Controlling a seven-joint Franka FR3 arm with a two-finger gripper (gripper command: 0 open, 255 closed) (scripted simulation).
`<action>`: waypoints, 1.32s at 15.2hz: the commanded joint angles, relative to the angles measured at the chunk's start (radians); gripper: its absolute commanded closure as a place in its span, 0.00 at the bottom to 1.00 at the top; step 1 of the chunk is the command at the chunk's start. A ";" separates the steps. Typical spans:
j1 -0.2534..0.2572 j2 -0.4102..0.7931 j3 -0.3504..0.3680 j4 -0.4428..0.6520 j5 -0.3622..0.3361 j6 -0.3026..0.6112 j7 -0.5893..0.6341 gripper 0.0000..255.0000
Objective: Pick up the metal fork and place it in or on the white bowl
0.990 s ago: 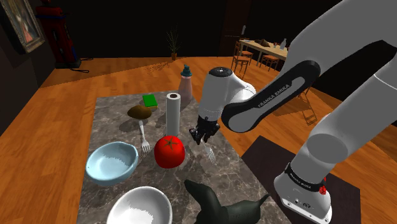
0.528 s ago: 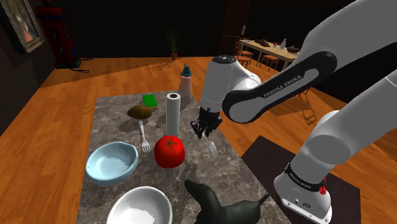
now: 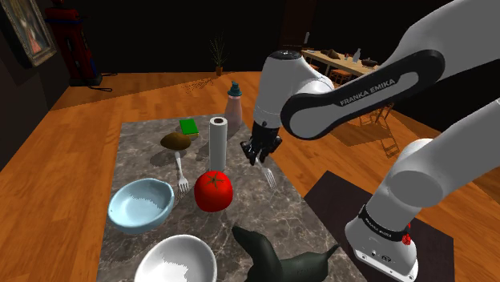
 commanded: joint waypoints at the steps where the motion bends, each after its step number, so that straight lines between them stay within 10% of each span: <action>1: 0.006 -0.023 -0.011 0.012 0.008 -0.035 -0.009 1.00; 12: 0.025 0.117 0.205 0.176 -0.045 -0.068 0.275 1.00; 20: 0.010 0.377 0.406 0.391 -0.278 -0.119 0.618 1.00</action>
